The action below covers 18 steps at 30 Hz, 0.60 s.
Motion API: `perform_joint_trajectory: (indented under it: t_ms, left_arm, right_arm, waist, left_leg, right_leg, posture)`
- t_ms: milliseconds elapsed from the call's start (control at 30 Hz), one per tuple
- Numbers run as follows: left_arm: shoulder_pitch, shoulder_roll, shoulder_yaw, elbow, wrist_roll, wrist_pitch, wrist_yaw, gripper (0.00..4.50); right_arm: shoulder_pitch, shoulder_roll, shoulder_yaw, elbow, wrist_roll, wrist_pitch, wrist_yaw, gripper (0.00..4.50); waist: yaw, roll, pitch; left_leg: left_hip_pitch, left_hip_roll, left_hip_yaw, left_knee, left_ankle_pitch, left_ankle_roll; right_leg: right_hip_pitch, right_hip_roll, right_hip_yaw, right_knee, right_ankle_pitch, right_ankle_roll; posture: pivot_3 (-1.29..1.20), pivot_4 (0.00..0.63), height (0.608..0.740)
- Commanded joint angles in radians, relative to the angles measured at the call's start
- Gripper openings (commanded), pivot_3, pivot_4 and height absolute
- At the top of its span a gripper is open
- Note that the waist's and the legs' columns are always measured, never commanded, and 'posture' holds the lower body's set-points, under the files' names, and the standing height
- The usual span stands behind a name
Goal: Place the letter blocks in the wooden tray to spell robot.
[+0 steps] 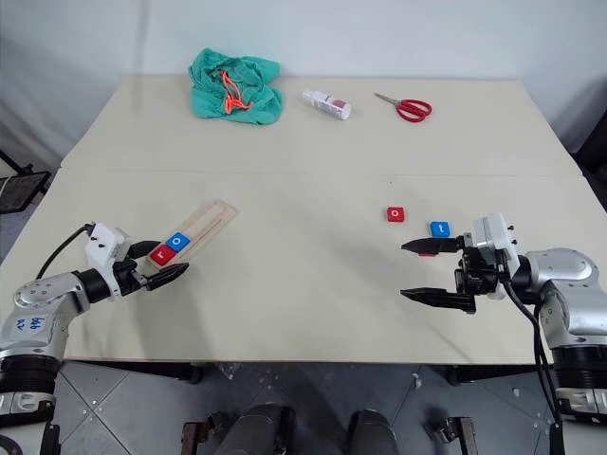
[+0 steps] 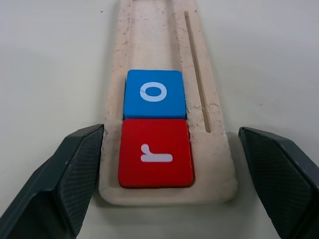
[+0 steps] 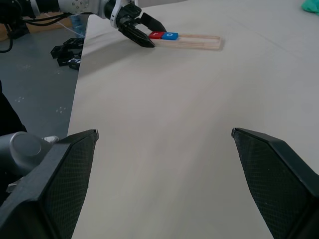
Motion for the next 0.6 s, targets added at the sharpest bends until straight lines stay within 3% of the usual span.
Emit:
perform_joint_trajectory:
  t_ms: [33, 100, 333, 600]
  left_arm:
    - [0.011, 0.013, -0.034, 0.041, 0.032, 0.052, -0.003, 3.9]
    - [0.006, 0.016, -0.037, 0.048, 0.036, 0.067, 0.003, 3.39]
    - [0.02, 0.012, -0.046, 0.009, 0.024, -0.014, -0.051, 3.39]
    - [0.047, -0.005, -0.119, -0.255, -0.035, 0.042, -0.153, 3.39]
  right_arm:
    - [0.001, -0.023, -0.038, -0.011, 0.008, -0.013, 0.037, 4.5]
    - [0.001, -0.021, -0.039, -0.012, 0.008, -0.015, 0.032, 4.5]
    - [0.0, -0.022, -0.041, -0.011, 0.004, -0.017, 0.026, 4.5]
    - [0.004, -0.036, -0.046, 0.005, 0.005, -0.028, 0.048, 4.5]
  waist:
    - [-0.002, 0.0, 0.0]
    - [-0.002, 0.0, 0.0]
    - [-0.002, 0.0, 0.0]
    - [0.002, 0.0, 0.0]
  left_leg:
    - [0.0, 0.0, 0.0, 0.0, 0.0, 0.0]
    - [0.0, 0.0, 0.0, 0.0, 0.0, 0.0]
    - [0.001, 0.0, 0.0, 0.0, 0.0, 0.0]
    - [0.0, 0.0, 0.0, 0.0, 0.0, 0.0]
  right_leg:
    - [0.0, 0.0, 0.0, 0.0, 0.0, 0.0]
    - [0.0, 0.0, 0.0, 0.0, 0.0, 0.0]
    - [0.0, 0.0, 0.0, 0.001, 0.0, 0.0]
    - [0.0, -0.001, 0.0, 0.0, 0.0, 0.0]
  posture:
    - [0.0, 0.15, 0.74]
    - [0.0, 0.15, 0.74]
    - [0.0, 0.15, 0.74]
    - [0.0, 0.15, 0.74]
